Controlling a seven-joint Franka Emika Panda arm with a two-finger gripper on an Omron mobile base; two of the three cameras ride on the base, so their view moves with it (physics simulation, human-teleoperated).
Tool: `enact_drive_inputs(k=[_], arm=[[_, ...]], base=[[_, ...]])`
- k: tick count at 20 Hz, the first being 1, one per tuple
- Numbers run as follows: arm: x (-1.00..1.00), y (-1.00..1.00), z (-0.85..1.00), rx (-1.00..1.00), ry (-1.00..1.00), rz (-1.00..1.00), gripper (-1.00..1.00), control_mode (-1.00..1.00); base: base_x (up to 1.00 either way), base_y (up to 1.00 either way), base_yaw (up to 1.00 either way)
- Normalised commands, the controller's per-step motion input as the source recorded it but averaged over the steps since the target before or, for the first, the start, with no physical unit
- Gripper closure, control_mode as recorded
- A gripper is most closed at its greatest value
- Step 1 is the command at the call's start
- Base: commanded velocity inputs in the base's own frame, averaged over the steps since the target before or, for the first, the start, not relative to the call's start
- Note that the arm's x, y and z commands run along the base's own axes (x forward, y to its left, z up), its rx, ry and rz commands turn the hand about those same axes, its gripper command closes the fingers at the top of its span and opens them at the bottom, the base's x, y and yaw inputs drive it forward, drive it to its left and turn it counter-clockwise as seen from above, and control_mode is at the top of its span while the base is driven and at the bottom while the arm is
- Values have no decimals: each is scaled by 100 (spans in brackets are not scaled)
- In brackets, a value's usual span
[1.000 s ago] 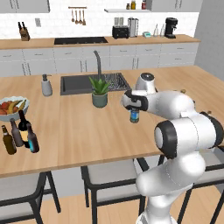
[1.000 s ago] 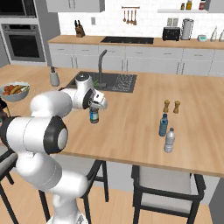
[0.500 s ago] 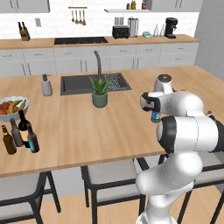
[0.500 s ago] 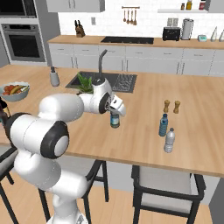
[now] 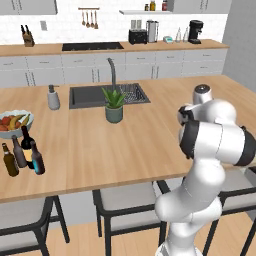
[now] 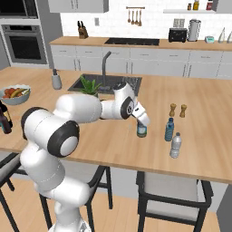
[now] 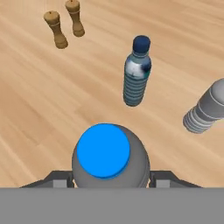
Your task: Move the plastic bottles in the middle to the plastics group, and the glass bottles in the middle to the glass group.
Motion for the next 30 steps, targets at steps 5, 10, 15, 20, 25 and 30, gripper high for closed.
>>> enact_drive_inputs(k=[5, 10, 15, 20, 25, 30], arm=[[-21, -90, 0, 6, 0, -29, 100, -100], [-44, -10, -6, 5, 0, -8, 100, -100], [-21, -21, -1, 1, 0, -5, 100, -100], [0, -26, -3, 0, 0, -7, 100, -100], [0, -2, -24, 0, 0, -1, 100, -100], [0, 0, -43, 0, 0, 0, 100, -100]], base=[[0, 0, 0], [0, 0, 0], [0, 0, 0], [0, 0, 0], [0, 0, 0], [0, 0, 0]])
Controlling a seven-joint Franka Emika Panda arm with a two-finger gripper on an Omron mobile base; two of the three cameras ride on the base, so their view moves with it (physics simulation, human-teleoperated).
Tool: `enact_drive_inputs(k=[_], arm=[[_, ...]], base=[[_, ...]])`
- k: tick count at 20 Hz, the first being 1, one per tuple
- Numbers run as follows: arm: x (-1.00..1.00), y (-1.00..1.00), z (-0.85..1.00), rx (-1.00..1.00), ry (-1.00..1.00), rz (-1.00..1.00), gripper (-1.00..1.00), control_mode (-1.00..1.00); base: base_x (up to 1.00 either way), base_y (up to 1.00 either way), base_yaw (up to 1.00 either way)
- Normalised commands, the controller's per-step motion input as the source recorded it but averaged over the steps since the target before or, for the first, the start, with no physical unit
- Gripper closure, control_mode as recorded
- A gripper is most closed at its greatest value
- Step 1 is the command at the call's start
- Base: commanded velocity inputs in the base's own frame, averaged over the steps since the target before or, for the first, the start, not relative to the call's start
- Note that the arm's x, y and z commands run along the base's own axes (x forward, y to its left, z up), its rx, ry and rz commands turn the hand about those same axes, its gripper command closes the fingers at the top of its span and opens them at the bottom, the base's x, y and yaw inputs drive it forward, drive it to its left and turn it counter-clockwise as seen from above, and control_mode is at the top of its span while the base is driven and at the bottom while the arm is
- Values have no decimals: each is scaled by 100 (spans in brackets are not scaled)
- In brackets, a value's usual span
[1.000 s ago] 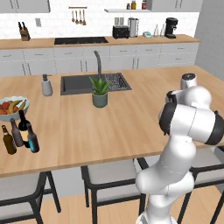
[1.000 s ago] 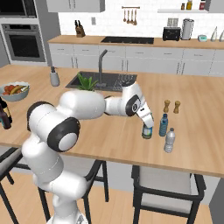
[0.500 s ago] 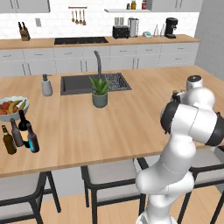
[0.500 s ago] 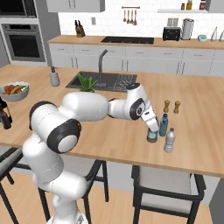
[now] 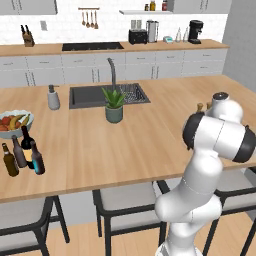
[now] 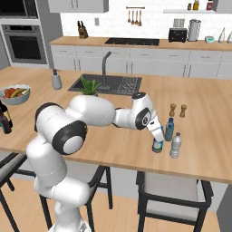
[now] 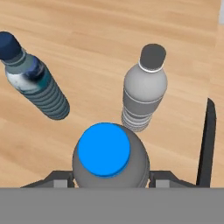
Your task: Move the plastic bottles in the middle to the plastics group, and the glass bottles in the middle to the glass group.
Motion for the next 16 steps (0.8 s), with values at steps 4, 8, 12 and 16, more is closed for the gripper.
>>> enact_drive_inputs(k=[4, 8, 12, 16], arm=[[0, 0, -4, 0, -5, 0, 100, -100], [10, -1, 7, 0, -9, -2, 100, -100], [30, -3, -1, 0, 0, -3, 100, -100], [6, -3, -12, 0, 0, -3, 100, -100]], base=[[0, 0, 0], [0, 0, 0], [0, 0, 0], [0, 0, 0]])
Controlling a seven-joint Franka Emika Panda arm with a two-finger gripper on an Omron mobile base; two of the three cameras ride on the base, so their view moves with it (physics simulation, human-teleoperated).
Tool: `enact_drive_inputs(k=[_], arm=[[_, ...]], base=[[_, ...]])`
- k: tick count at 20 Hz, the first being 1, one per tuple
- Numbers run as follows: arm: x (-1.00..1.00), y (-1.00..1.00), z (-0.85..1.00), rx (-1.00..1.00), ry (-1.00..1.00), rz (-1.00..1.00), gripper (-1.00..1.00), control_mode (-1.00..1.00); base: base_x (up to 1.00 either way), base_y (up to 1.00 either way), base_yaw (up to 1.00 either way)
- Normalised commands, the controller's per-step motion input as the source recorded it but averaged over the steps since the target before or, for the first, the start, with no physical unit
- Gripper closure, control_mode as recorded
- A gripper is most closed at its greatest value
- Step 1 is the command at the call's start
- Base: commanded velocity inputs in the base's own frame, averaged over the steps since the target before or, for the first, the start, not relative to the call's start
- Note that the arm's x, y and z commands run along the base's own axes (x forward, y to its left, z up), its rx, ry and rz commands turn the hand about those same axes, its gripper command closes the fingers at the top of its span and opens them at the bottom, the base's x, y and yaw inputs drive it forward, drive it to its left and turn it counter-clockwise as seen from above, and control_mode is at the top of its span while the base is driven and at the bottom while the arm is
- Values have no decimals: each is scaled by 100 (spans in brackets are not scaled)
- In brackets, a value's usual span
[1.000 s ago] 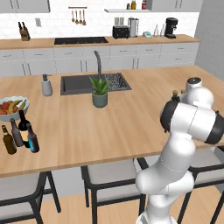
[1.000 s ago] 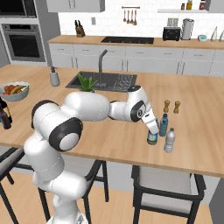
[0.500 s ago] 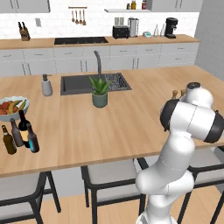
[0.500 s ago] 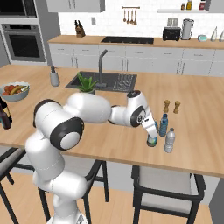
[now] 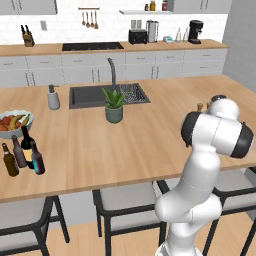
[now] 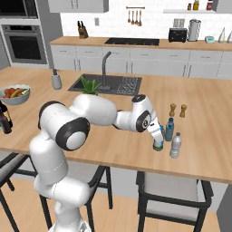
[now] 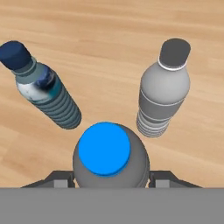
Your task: Move the plastic bottles in the middle to the plastics group, and the glass bottles in the middle to the glass group.
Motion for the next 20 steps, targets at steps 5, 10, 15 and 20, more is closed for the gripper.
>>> enact_drive_inputs(k=[5, 10, 15, 20], arm=[[0, 0, -14, 0, 0, -3, 100, -100], [0, 0, -5, 0, 0, -2, 100, -100], [0, 0, 0, 0, 0, 0, -100, -100], [0, 0, 3, 0, 0, 0, -100, -100]], base=[[0, 0, 0], [0, 0, 0], [0, 0, 0], [0, 0, 0]])
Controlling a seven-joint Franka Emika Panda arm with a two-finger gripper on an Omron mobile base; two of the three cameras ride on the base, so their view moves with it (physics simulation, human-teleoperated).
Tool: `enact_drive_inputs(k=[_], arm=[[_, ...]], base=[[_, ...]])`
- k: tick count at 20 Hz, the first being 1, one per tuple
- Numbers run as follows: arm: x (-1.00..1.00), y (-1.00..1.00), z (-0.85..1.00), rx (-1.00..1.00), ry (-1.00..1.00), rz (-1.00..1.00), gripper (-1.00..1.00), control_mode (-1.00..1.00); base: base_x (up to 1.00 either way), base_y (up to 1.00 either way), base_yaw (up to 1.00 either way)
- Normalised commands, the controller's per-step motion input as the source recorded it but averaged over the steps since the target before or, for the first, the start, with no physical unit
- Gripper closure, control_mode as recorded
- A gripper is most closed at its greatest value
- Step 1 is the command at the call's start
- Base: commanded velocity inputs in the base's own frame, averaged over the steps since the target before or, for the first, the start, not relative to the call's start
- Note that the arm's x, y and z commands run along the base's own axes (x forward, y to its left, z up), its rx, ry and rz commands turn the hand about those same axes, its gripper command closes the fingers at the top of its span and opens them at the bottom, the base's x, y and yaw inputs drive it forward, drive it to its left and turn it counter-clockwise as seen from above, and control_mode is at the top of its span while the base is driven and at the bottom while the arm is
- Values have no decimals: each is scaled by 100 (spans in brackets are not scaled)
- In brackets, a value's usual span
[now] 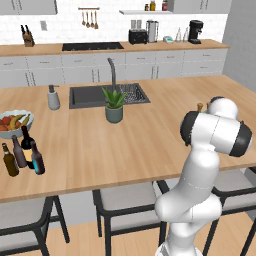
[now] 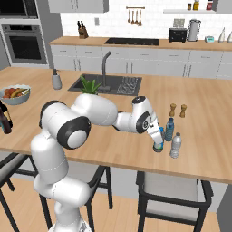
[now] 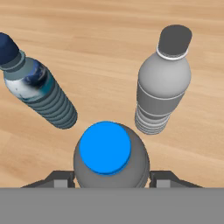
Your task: Move the plastic bottles in the middle to the plastics group, and the glass bottles in the middle to the glass group.
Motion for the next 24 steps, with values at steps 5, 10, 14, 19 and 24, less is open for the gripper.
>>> enact_drive_inputs(k=[5, 10, 14, 19, 24], arm=[[0, 0, 1, 0, 0, 0, -100, -100], [-1, 0, 4, -2, 0, 0, -100, -100], [-19, 0, 56, -2, -1, 0, -100, -100], [-45, 15, 81, -2, -6, 0, -100, -100], [-59, 55, 2, 0, -10, 9, -100, -100]], base=[[0, 0, 0], [0, 0, 0], [0, 0, 0], [0, 0, 0], [0, 0, 0]])
